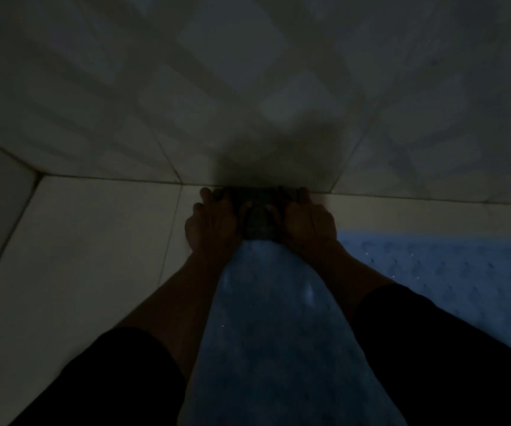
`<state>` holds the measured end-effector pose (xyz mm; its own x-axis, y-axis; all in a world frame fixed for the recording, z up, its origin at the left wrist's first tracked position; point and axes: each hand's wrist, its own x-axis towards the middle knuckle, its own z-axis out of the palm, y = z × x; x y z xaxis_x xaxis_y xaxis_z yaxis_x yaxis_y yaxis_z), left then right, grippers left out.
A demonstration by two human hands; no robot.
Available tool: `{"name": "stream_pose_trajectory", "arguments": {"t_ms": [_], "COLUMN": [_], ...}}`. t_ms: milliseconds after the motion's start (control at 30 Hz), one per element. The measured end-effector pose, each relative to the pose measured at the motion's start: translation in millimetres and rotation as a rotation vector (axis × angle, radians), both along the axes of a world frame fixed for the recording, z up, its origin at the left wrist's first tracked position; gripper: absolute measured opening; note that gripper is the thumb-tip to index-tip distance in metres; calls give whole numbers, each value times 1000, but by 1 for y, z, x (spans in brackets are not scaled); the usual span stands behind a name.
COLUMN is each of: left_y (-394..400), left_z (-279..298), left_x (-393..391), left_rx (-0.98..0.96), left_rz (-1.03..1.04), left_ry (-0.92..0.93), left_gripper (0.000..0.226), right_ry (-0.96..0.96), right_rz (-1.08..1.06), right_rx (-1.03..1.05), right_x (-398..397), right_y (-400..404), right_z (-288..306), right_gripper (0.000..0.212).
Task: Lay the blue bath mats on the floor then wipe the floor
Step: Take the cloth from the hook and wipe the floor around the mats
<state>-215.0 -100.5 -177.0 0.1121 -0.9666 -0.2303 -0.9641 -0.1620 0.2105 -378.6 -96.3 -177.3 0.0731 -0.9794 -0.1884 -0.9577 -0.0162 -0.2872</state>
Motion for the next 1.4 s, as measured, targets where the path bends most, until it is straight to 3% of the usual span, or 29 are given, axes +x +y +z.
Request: {"name": "stream_pose_trajectory", "arguments": {"t_ms": [900,1400], "left_y": [18,38], "left_z": [8,12], "left_x": [-189,-244], "left_rx": [-25,45], "left_rz": [-140,-110], "left_ry": [-119,-117], "left_gripper": [56,51], "right_ry": [-42,-79], "right_rz": [-96,-144], "right_rx": [-5,-57], "right_x": [-187,-228], "right_y": [28,43], "right_z": [-6,-9], "right_gripper": [49,42]}}
